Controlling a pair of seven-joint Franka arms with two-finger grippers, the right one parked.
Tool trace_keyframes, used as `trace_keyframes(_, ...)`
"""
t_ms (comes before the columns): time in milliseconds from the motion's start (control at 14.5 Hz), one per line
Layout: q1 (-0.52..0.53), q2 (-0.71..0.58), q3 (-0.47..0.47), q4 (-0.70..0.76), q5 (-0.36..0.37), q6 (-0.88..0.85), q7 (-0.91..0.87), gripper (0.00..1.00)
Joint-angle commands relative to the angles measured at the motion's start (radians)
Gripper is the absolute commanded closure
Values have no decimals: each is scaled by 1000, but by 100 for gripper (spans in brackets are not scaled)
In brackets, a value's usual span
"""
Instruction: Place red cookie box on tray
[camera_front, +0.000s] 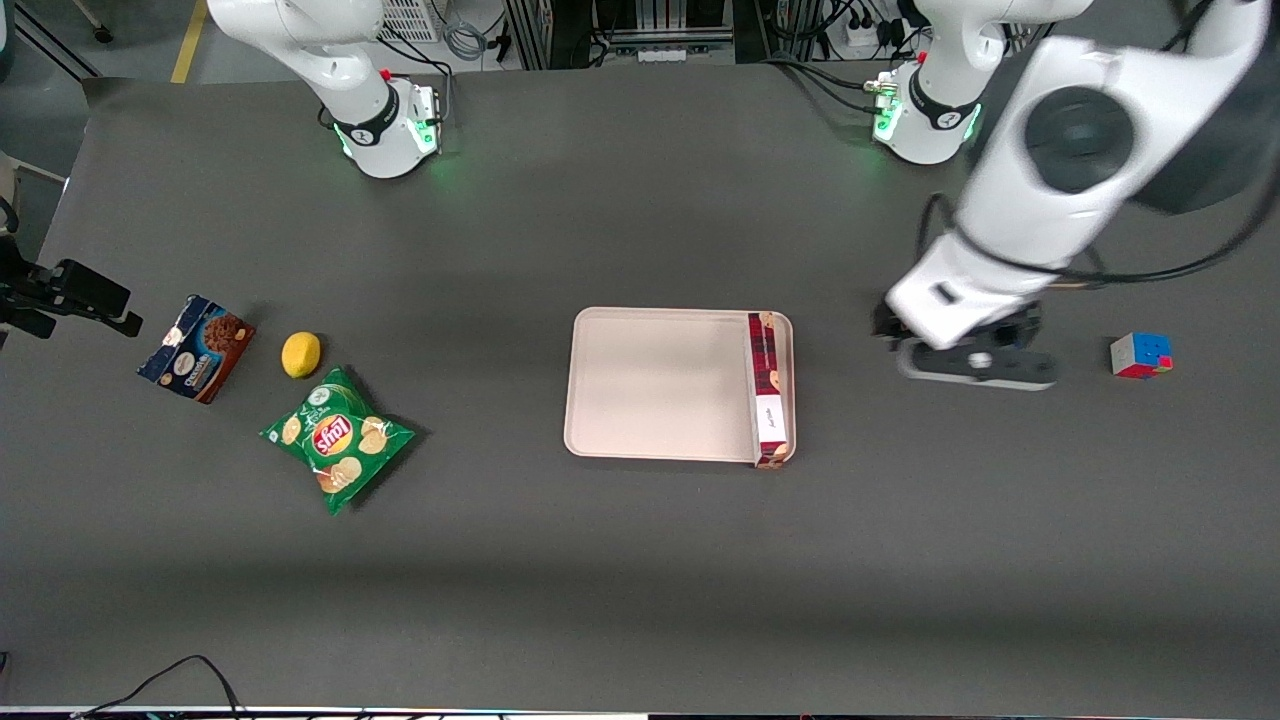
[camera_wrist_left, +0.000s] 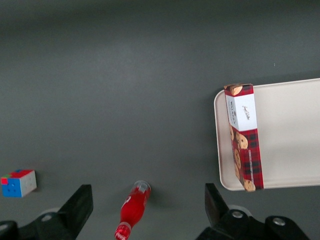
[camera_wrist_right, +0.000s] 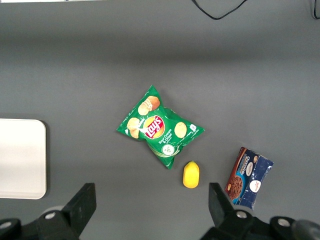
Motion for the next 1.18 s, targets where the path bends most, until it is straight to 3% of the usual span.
trace_keyframes(0, 20, -130, 164, -77, -138, -34, 245, 0)
trace_keyframes(346, 22, -181, 240, -77, -138, -111, 272, 0)
trace_keyframes(1106, 11, -182, 255, -89, -109, -85, 260, 0)
